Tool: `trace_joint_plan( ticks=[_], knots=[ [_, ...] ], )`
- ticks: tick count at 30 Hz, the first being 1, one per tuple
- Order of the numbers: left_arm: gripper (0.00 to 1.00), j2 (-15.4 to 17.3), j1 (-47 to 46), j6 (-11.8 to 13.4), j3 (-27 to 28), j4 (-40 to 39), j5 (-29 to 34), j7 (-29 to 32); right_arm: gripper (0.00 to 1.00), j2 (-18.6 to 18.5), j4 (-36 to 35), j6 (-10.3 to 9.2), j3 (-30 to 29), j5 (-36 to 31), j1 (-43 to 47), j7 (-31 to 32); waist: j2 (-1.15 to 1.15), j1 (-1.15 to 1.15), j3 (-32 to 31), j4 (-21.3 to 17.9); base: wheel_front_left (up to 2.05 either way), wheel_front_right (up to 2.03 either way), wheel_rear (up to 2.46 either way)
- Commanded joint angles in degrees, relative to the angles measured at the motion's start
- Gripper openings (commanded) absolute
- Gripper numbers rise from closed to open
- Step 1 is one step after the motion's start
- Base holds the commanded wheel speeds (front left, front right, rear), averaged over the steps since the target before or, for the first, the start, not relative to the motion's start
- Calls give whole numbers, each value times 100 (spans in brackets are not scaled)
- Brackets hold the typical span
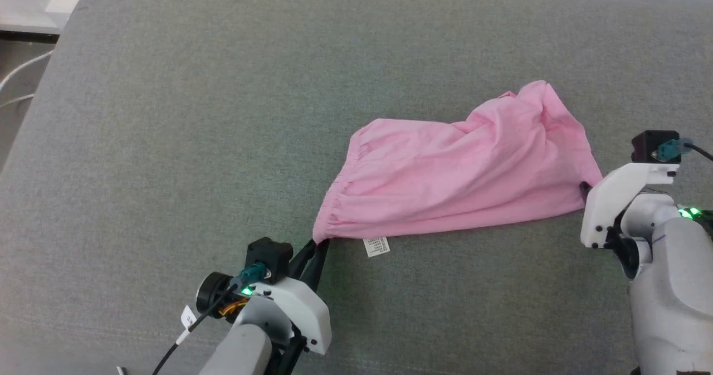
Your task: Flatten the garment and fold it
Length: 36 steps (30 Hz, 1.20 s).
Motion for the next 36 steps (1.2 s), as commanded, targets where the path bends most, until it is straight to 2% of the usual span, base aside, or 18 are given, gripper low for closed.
trace_joint_plan(
  ticks=[1,3,6,10,13,17,20,23,26,29,32,36],
  knots=[
    [0,-8,-15,42,-2,2,-36,-17,0,104,232,-2,116,-5,234,252,0,1,-26,-11,0,0,0],
    [0,-2,8,43,-8,19,-54,-27,0,104,142,-2,275,100,295,374,0,1,-82,-49,0,0,0],
    [0,29,44,17,-23,-2,-80,-43,0,104,-219,-2,399,382,437,220,0,1,-227,-107,0,0,0],
    [0,135,125,-89,9,-329,-221,57,0,104,-997,-2,545,941,852,69,0,1,-507,-172,0,0,0],
    [0,290,203,-266,55,-958,-502,344,0,104,-1922,-2,694,1270,1305,213,0,1,-718,-215,0,0,0],
    [0,612,239,-446,149,-2147,-1127,1004,0,103,-3460,-2,888,1467,1807,768,0,1,-922,-290,0,0,0],
    [0,933,91,-496,249,-2982,-1598,1617,0,-3,-4508,-2,1017,1505,1881,1274,0,1,-954,-347,0,0,0],
    [0,1104,-254,-516,440,-3572,-2184,2158,0,-228,-5163,-2,1150,1541,1631,1761,0,1,-871,-396,0,0,0],
    [0,1169,-824,-461,724,-3755,-2635,2586,0,-470,-5347,-2,1276,1641,1068,2163,0,1,-634,-429,0,0,0],
    [0,1201,-1532,-313,984,-3560,-2848,2878,0,-699,-5183,-2,1488,1730,268,2430,0,1,-277,-488,0,0,0],
    [0,1182,-2273,-146,1109,-3218,-2848,3055,0,-902,-4813,-2,1724,1675,-654,2487,0,1,112,-541,0,0,0],
    [0,1166,-3338,76,1264,-2659,-2608,3024,0,-978,-4213,-2,1915,1419,-1966,2250,0,1,699,-620,0,0,0]
  ],
)
